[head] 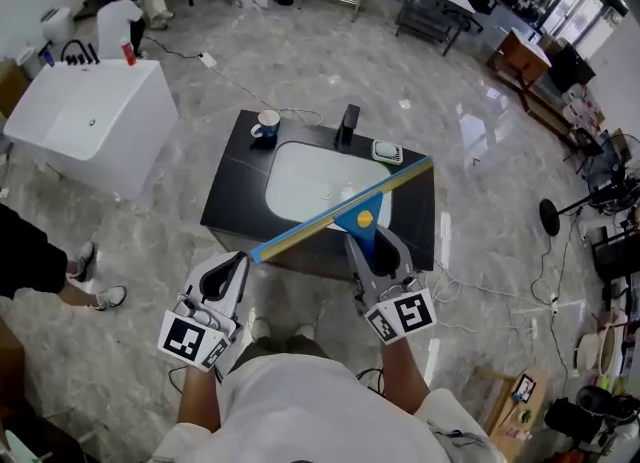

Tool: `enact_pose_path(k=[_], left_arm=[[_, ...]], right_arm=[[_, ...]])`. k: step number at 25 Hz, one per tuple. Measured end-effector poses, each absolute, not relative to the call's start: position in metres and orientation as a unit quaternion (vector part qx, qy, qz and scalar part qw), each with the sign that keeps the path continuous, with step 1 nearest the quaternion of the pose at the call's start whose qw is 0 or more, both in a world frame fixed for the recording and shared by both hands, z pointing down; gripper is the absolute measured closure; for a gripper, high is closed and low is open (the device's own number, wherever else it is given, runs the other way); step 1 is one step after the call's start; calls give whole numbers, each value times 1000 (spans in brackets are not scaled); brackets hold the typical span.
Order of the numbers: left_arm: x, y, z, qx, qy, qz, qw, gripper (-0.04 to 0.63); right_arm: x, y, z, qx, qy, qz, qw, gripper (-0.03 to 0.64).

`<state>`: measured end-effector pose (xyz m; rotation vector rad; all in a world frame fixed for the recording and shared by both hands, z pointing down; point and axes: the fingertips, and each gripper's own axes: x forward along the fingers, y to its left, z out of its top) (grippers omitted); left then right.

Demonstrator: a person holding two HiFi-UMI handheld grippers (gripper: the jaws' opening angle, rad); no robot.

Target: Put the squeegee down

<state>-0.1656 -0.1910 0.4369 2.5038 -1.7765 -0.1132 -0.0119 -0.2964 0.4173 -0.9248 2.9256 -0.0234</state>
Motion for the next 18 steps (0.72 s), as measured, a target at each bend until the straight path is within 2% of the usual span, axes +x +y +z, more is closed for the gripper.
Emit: enact_pose_path(k=[8,18], left_arm=[[-229,-160,454,767,-638,-42,54,591],[-274,-146,479,735,-672,-42,82,591]], right_arm=[[-106,-310,479,-234,971,-32,-23,468],[-195,-342,606,-186,969,-65,-150,466]])
